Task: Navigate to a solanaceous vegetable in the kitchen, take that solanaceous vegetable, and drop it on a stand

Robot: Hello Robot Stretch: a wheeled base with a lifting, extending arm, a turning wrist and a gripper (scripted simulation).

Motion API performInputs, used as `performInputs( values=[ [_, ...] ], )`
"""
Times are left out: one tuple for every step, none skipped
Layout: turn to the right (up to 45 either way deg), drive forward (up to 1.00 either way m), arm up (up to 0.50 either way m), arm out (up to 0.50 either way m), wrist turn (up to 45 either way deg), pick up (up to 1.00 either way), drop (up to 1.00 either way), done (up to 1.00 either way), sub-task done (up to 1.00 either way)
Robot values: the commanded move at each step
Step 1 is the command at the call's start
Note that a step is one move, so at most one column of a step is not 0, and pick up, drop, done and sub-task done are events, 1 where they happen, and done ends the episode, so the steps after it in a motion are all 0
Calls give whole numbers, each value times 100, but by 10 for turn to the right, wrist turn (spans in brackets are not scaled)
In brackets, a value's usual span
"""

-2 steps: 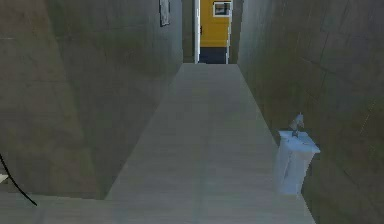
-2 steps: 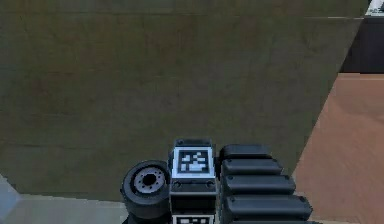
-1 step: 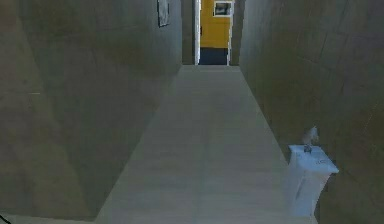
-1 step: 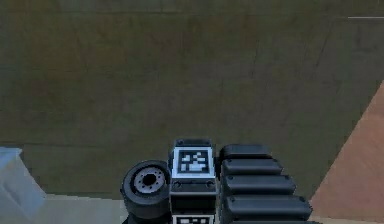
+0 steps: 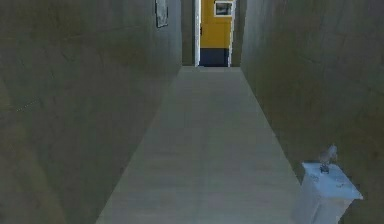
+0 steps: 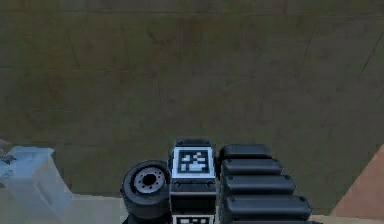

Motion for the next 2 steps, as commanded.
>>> performInputs(
  values=[
    [60,0,0,0,0,0,0,0,0],
    [0,100,0,0,0,0,0,0,0]
  ],
)
